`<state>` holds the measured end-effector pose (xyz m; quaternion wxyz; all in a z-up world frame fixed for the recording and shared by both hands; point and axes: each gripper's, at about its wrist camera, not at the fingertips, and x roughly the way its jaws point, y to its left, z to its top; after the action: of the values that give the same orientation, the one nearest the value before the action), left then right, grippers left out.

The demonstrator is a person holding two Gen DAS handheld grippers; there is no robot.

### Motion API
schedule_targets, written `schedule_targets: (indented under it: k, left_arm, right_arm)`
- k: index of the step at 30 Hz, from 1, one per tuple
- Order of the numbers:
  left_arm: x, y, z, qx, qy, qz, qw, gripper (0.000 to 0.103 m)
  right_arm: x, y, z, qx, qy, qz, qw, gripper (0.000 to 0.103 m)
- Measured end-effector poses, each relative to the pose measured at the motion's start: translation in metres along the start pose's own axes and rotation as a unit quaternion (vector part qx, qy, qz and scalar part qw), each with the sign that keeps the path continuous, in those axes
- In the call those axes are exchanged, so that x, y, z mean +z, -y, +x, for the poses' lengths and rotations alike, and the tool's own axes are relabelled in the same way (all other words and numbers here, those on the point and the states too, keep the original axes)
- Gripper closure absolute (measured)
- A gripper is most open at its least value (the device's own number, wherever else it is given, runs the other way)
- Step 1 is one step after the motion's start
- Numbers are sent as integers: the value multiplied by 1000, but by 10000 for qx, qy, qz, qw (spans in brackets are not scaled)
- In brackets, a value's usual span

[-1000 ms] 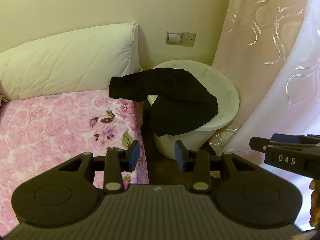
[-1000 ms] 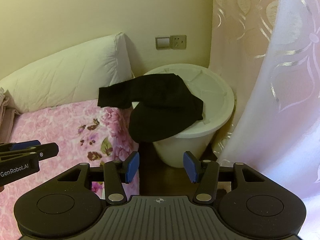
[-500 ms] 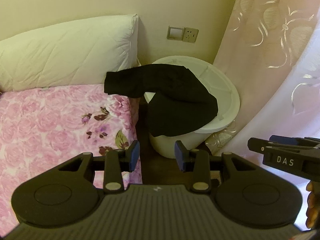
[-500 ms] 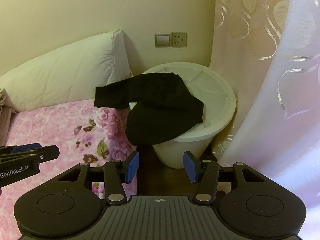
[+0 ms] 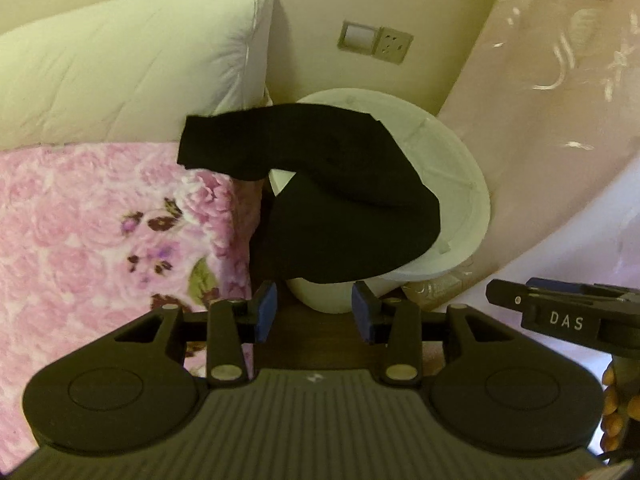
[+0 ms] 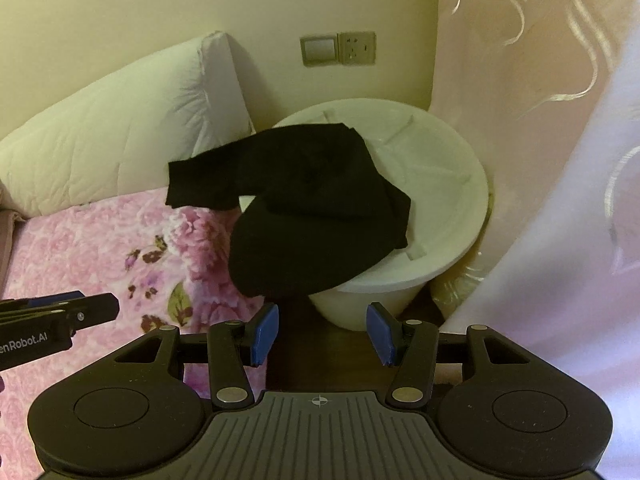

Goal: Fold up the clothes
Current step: 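Grasp the black garment with both grippers and lift it off the basket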

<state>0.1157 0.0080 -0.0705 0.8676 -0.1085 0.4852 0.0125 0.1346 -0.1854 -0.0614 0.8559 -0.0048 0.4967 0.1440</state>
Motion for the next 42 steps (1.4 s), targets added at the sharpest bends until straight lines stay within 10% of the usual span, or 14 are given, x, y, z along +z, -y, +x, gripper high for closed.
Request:
schedule_targets:
  k: [17, 34, 42]
  left_arm:
    - [12, 1, 173, -20, -737, -785, 9942, 66]
    - [61, 15, 239, -455, -581, -974, 9925, 66]
    - [76, 13, 264, -980, -474, -1749, 9786, 66]
  right_arm:
    - [47, 80, 164, 55, -708, -1, 9975, 50]
    - [77, 102, 238, 155, -759, 19, 9970, 50]
    - [80, 114, 258, 323, -636, -22, 9975, 50]
